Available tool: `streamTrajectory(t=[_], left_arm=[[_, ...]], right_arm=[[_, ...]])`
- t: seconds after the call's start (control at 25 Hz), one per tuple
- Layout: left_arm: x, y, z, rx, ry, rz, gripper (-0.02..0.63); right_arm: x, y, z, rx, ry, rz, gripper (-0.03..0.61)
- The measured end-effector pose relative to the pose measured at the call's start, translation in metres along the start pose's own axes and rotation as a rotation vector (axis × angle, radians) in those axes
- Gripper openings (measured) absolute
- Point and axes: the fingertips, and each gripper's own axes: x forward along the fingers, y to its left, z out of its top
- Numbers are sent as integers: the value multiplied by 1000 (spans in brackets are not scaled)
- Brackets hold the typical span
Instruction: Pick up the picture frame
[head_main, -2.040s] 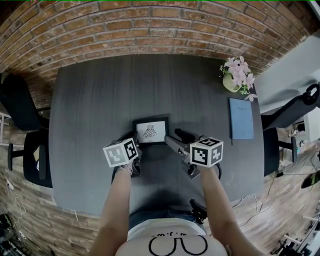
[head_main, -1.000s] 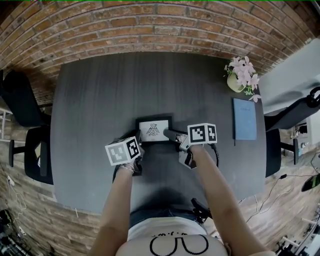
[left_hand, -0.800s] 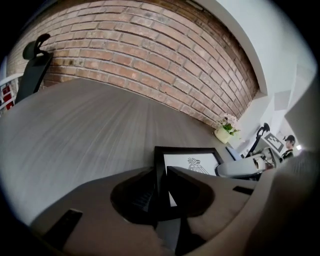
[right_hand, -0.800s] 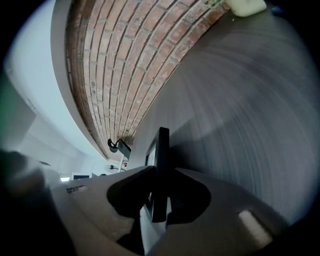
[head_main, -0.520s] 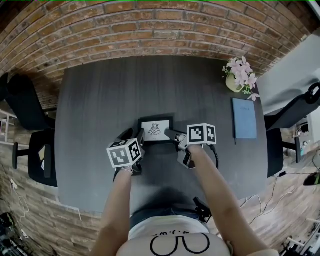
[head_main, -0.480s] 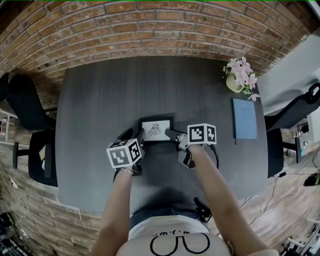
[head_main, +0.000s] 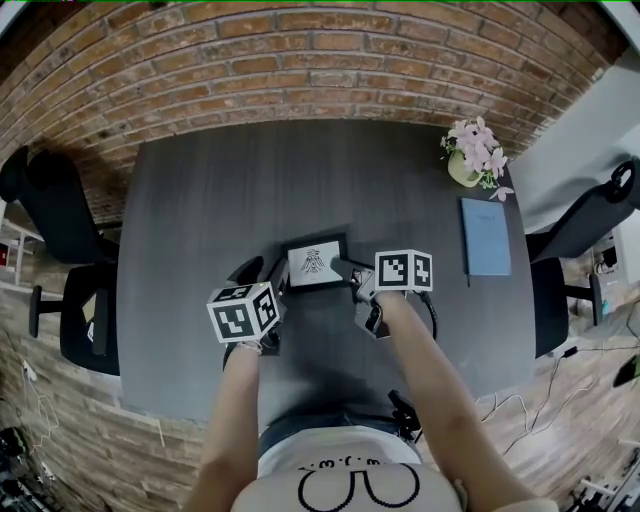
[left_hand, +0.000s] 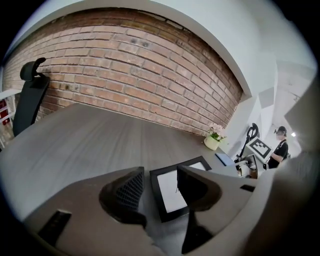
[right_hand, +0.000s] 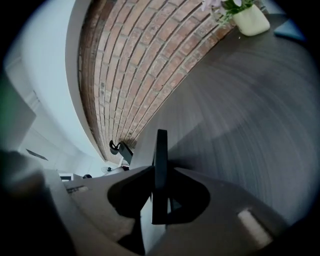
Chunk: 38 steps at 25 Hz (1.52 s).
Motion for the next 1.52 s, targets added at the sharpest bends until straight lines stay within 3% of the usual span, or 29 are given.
streamTrajectory(t=[0.4, 1.0, 1.24, 1.36, 1.52], left_arm=[[-50, -12, 19, 12, -98, -33, 202], [-126, -58, 62, 198, -316, -143, 193], [-159, -67, 86, 250, -422, -143, 138], [-172, -67, 96, 280, -468, -122, -2], [-186, -75, 106, 319, -523, -149, -2]], right_arm=[[-42, 37, 3, -59, -119, 23, 64], [-131, 125, 7, -294, -394, 5, 62], [-170, 164, 16, -444, -529, -41, 61], [-183, 180, 19, -509, -576, -72, 61], [-197, 199, 22, -600, -627, -111, 60]])
